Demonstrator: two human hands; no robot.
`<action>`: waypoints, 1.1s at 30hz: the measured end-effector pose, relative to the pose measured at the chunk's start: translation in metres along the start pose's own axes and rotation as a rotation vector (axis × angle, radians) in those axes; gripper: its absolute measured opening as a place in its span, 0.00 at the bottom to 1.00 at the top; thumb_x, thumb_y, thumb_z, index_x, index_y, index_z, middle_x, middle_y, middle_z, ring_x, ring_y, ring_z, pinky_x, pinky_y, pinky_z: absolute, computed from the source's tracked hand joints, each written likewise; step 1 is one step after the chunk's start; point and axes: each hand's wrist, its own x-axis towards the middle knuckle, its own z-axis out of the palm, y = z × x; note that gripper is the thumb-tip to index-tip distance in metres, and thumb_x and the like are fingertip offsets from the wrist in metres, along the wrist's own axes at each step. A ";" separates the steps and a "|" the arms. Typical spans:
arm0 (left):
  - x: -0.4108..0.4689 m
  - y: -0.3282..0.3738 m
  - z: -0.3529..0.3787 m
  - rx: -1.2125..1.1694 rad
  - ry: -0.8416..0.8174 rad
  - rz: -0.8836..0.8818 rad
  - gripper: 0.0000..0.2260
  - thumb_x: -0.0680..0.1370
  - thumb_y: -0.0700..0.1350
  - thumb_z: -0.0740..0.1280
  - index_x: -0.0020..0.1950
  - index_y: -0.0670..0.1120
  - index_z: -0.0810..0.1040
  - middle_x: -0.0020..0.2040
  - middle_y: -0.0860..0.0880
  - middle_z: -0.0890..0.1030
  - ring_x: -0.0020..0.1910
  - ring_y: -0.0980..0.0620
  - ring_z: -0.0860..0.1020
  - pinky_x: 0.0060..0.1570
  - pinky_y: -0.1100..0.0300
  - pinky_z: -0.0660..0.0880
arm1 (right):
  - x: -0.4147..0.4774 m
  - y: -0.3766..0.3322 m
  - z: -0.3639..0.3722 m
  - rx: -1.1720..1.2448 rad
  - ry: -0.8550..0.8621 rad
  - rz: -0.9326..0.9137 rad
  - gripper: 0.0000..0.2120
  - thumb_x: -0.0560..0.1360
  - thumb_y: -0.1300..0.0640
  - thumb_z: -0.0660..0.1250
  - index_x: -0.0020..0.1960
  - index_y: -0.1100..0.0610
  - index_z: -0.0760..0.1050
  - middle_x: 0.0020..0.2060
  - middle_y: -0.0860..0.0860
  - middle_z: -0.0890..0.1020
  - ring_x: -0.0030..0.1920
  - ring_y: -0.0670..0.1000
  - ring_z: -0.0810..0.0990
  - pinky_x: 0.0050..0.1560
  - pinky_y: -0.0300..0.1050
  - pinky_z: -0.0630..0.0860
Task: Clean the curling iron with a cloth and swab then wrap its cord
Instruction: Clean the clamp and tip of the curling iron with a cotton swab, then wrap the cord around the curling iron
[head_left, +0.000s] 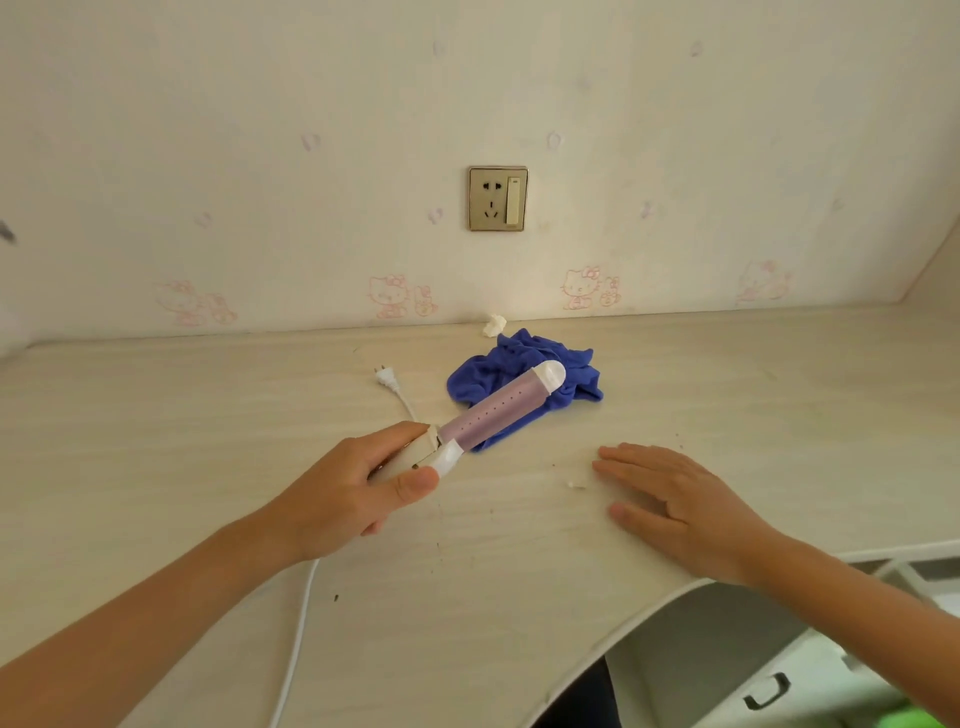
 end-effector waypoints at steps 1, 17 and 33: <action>0.000 0.004 0.000 0.002 0.009 0.004 0.14 0.77 0.64 0.67 0.58 0.59 0.79 0.34 0.55 0.72 0.27 0.52 0.70 0.29 0.59 0.69 | 0.001 -0.010 -0.001 0.078 0.060 0.020 0.24 0.80 0.37 0.61 0.76 0.36 0.66 0.72 0.26 0.60 0.78 0.37 0.59 0.75 0.30 0.49; 0.000 0.088 -0.019 -0.106 0.149 0.209 0.13 0.84 0.52 0.63 0.69 0.58 0.76 0.42 0.47 0.77 0.31 0.51 0.70 0.33 0.61 0.72 | 0.053 -0.244 0.015 1.489 -0.342 -0.217 0.08 0.81 0.61 0.63 0.52 0.55 0.82 0.34 0.55 0.77 0.40 0.55 0.86 0.57 0.54 0.80; -0.049 0.044 -0.055 0.406 0.051 -0.063 0.18 0.74 0.71 0.62 0.57 0.62 0.74 0.40 0.53 0.80 0.32 0.55 0.75 0.33 0.54 0.72 | 0.053 -0.158 -0.073 0.598 0.172 -0.163 0.09 0.75 0.52 0.76 0.36 0.49 0.83 0.25 0.43 0.69 0.26 0.45 0.63 0.28 0.35 0.61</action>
